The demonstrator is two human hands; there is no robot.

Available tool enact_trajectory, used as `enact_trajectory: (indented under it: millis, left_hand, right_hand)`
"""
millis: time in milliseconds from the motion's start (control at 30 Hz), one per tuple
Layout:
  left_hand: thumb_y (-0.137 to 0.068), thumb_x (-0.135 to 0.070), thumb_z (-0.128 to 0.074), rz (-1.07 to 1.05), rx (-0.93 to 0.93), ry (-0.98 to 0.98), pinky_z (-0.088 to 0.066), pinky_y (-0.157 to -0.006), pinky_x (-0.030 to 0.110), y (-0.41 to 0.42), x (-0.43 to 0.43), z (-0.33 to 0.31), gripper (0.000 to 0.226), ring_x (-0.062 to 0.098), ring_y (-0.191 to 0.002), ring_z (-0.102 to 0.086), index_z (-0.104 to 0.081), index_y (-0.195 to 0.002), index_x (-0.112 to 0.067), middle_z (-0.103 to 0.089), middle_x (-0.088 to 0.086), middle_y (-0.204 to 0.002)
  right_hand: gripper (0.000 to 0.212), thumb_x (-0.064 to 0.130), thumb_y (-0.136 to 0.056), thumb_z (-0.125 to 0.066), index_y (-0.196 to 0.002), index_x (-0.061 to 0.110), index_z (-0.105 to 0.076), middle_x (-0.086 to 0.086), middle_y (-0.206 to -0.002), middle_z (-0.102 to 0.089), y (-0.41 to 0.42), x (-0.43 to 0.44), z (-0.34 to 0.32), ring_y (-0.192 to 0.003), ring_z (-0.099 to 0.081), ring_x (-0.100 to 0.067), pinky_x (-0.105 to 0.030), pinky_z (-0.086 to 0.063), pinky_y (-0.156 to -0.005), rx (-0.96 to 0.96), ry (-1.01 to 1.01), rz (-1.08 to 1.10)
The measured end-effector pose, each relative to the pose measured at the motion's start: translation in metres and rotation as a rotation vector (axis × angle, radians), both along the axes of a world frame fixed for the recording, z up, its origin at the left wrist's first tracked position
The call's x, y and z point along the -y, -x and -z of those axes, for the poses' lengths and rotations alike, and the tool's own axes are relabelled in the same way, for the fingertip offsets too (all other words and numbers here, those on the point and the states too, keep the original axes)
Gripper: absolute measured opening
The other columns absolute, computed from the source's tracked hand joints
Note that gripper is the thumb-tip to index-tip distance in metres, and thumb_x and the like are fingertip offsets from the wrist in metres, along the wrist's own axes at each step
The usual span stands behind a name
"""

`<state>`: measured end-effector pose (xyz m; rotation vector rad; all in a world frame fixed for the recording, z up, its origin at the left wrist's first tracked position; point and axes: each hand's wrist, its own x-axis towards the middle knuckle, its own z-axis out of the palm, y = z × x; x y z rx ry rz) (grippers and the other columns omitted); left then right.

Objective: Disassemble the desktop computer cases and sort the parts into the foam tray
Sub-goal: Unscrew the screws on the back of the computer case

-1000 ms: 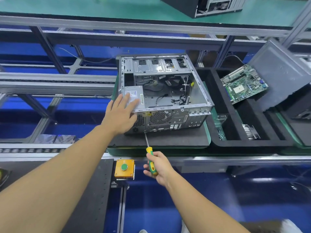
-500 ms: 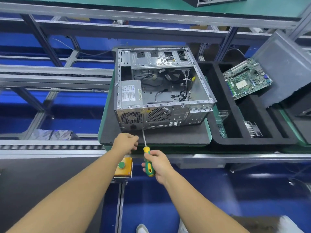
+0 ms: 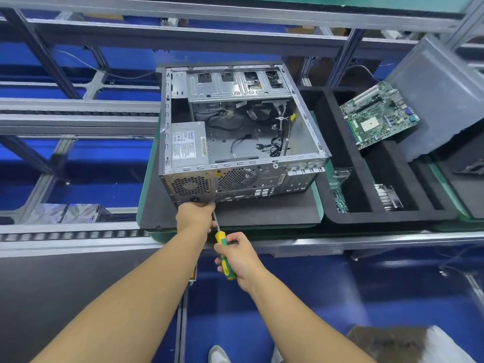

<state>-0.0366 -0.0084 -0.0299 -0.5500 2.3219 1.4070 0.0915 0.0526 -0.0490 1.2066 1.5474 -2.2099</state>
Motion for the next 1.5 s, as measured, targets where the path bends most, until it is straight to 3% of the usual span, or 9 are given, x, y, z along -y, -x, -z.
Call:
enact_trajectory:
  millis: [133,333,467,667,933,1067,1167,1267,1500]
  left_hand:
    - [-0.079,-0.039,-0.075,-0.009,-0.002,0.061,-0.063,-0.07,0.04,-0.001,-0.001,0.002,0.027,0.015,-0.047,-0.069,-0.066,-0.062,-0.021,-0.063,-0.007,-0.043]
    - [-0.088,-0.037,-0.068,0.01,0.054,-0.005,-0.057,-0.048,0.029,-0.005,0.002,-0.007,0.03,0.017,-0.045,-0.064,-0.068,-0.082,-0.008,-0.064,0.002,-0.046]
    - [-0.098,-0.032,-0.043,0.053,0.153,-0.184,-0.05,-0.043,0.028,-0.008,0.009,-0.024,0.026,0.019,-0.054,-0.054,-0.056,-0.088,-0.011,-0.055,0.005,-0.076]
    - [-0.096,-0.025,-0.042,0.336,0.18,-0.305,-0.038,-0.042,0.022,-0.029,-0.017,-0.065,0.028,0.016,-0.038,-0.034,-0.047,-0.07,-0.017,-0.036,-0.004,-0.047]
    - [-0.102,-0.03,-0.056,0.894,0.219,-0.468,-0.055,-0.056,0.026,-0.095,-0.124,-0.096,0.028,0.013,-0.06,-0.057,-0.063,-0.081,-0.013,-0.062,0.005,-0.07]
    - [-0.092,-0.013,-0.069,0.921,0.074,-0.323,-0.059,-0.067,0.031,-0.113,-0.205,-0.082,0.013,0.017,-0.066,-0.065,-0.073,-0.091,0.0,-0.072,0.013,-0.076]
    - [-0.086,-0.003,-0.071,0.968,-0.083,-0.089,-0.061,-0.077,0.036,-0.114,-0.266,-0.069,0.006,0.027,-0.076,-0.072,-0.076,-0.088,-0.006,-0.076,0.014,-0.085]
    - [-0.086,-0.002,-0.066,0.997,-0.193,0.169,-0.052,-0.077,0.022,-0.108,-0.314,-0.055,0.018,0.019,-0.085,-0.071,-0.079,-0.087,-0.014,-0.077,0.004,-0.091]
    - [-0.09,-0.003,-0.065,0.921,-0.089,0.36,-0.056,-0.084,0.029,-0.096,-0.362,-0.028,0.017,0.021,-0.084,-0.071,-0.077,-0.098,-0.013,-0.076,0.011,-0.098]
  right_hand:
    - [0.027,0.018,-0.091,-0.07,-0.109,0.024,-0.052,-0.006,-0.097,-0.068,-0.003,0.002,-0.001,-0.064,-0.066,-0.012,-0.027,-0.058,-0.06,-0.016,-0.019,-0.039]
    - [0.019,0.023,-0.09,-0.064,-0.105,0.024,-0.053,-0.004,-0.089,-0.064,-0.018,-0.004,-0.01,-0.057,-0.059,-0.011,-0.027,-0.053,-0.056,0.043,-0.095,-0.153]
    - [0.017,0.027,-0.089,-0.061,-0.102,0.02,-0.054,-0.003,-0.08,-0.058,-0.027,-0.02,-0.029,-0.055,-0.055,-0.013,-0.029,-0.05,-0.053,-0.008,-0.12,-0.173]
    - [0.007,0.023,-0.098,-0.059,-0.094,0.018,-0.058,-0.003,-0.079,-0.054,-0.03,-0.065,-0.077,-0.052,-0.051,-0.015,-0.03,-0.048,-0.05,-0.244,-0.081,-0.049]
    - [0.025,0.032,-0.095,-0.059,-0.104,0.011,-0.067,-0.007,-0.07,-0.058,-0.061,-0.175,-0.126,-0.054,-0.054,-0.021,-0.03,-0.048,-0.05,-0.438,-0.055,0.193]
    - [0.024,0.031,-0.091,-0.06,-0.103,0.01,-0.062,-0.006,-0.067,-0.054,-0.079,-0.255,-0.135,-0.048,-0.048,-0.018,-0.027,-0.043,-0.045,-0.391,-0.101,0.31]
    - [0.014,0.024,-0.101,-0.054,-0.102,0.012,-0.061,-0.002,-0.064,-0.055,-0.089,-0.318,-0.14,-0.048,-0.047,-0.016,-0.026,-0.044,-0.045,-0.306,-0.209,0.311]
    - [0.013,0.024,-0.101,-0.055,-0.098,0.012,-0.06,-0.002,-0.066,-0.055,-0.096,-0.372,-0.14,-0.049,-0.046,-0.016,-0.027,-0.044,-0.045,-0.223,-0.301,0.229]
    - [0.02,0.034,-0.096,-0.056,-0.093,0.014,-0.061,-0.001,-0.07,-0.059,-0.098,-0.433,-0.126,-0.057,-0.051,-0.017,-0.031,-0.049,-0.053,-0.152,-0.392,0.066]
